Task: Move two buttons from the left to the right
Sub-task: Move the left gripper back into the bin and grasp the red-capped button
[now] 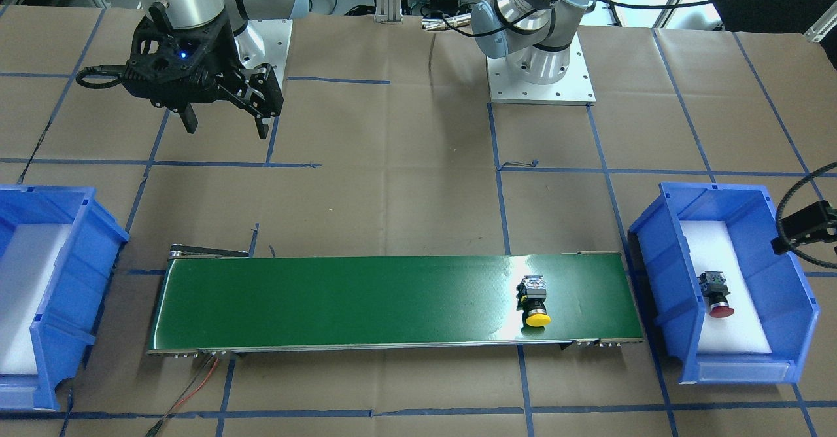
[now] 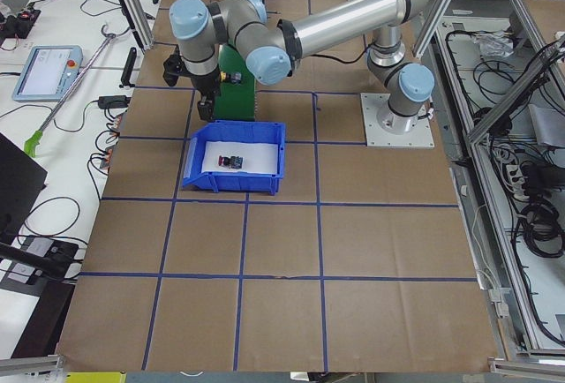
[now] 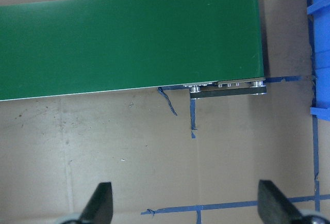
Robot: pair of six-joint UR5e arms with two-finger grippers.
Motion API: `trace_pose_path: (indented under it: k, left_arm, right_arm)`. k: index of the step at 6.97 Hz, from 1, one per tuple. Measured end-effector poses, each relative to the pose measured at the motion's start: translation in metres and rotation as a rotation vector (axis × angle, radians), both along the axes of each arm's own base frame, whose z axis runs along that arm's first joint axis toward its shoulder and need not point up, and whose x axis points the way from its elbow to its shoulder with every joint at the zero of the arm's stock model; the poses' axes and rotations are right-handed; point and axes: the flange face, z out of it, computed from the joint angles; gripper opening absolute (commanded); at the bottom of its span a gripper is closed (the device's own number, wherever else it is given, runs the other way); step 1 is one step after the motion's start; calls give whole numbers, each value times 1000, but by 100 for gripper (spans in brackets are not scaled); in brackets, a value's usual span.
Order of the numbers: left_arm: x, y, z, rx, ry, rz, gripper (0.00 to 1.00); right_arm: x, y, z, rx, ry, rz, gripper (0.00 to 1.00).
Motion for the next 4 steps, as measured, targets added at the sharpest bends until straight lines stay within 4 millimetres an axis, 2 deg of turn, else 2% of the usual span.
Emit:
trace_pose_path:
  k: [1,2,4]
  left_arm:
    - [16,3,-9,7,8,5,99]
    - [21,3,-17,12,14,10,99]
    - [12,-4,-41,-9,1,3,99]
  right_arm:
    - [0,0,0,-1,0,-1,100]
    - [-1,0,1,-2,0,-2,100]
    - [-1,-1,0,-1,0,-3,100]
